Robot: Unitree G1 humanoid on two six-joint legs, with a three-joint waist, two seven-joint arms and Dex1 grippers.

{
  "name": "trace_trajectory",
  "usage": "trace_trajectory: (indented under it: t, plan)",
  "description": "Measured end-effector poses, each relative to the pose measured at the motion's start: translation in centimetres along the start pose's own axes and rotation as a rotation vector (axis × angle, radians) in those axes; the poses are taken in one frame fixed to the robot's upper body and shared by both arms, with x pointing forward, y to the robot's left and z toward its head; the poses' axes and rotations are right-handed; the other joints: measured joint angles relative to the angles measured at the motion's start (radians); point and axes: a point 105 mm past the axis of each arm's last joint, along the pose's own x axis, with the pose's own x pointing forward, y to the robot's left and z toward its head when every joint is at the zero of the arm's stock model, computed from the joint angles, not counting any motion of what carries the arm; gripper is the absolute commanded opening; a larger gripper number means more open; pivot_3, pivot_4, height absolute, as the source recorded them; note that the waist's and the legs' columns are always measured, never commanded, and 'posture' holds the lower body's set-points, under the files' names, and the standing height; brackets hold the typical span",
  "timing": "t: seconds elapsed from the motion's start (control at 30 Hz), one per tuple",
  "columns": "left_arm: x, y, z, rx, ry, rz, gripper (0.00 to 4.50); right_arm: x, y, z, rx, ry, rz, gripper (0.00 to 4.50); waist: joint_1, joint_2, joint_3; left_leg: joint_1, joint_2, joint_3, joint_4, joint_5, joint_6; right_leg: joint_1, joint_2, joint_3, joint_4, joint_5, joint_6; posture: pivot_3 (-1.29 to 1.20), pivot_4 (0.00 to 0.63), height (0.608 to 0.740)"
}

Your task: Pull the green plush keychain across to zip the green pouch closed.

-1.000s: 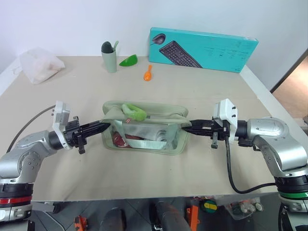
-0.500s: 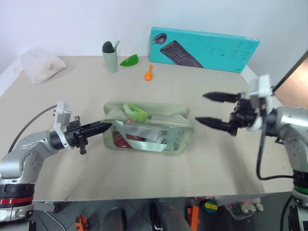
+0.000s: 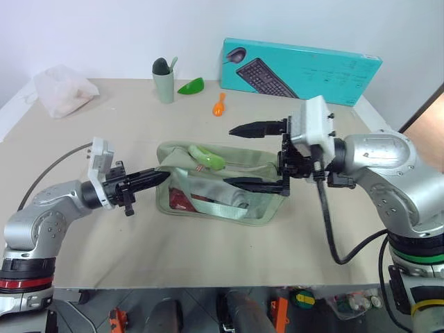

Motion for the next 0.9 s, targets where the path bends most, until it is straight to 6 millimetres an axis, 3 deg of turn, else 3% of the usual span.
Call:
trace_trajectory:
  t: [0.37, 0.47, 0.8, 0.9]
  plan:
    - [0.6, -0.2, 0.1, -0.01, -0.002, -0.002, 0.0, 2.6, -0.7, -1.0, 0.018, -0.027, 0.005, 4.42, 0.008, 0.0, 0.0, 0.0, -0.001, 0.0, 0.001, 0.0, 0.0, 0.001, -0.001, -0.001, 0.0, 0.0, 0.001, 0.0, 0.15, 0.74]
    - [0.6, -0.2, 0.1, -0.012, -0.005, -0.001, 0.0, 2.8, -1.0, -1.7, 0.023, -0.008, -0.007, 3.6, 0.008, 0.0, 0.0, 0.0, -0.001, 0.0, 0.001, 0.0, 0.0, 0.0, -0.001, -0.001, 0.0, 0.0, 0.001, 0.0, 0.15, 0.74]
    - [-0.1, -0.4, -1.0, -0.022, -0.014, -0.016, 0.0, 2.8, -1.1, -2.8, 0.006, 0.032, -0.015, 0.18, 0.009, 0.0, 0.0, -0.001, 0.0, 0.0, 0.001, 0.0, 0.0, 0.0, 0.0, -0.002, 0.0, 0.0, 0.0, 0.0, 0.15, 0.74]
    - [-0.5, -0.4, -1.4, -0.014, -0.034, -0.029, 0.0, 2.5, -0.8, -3.1, 0.009, 0.044, 0.001, 0.06, 0.01, 0.0, 0.0, 0.0, 0.0, 0.0, 0.001, 0.0, 0.0, 0.001, 0.0, -0.002, 0.0, 0.0, 0.0, 0.0, 0.15, 0.74]
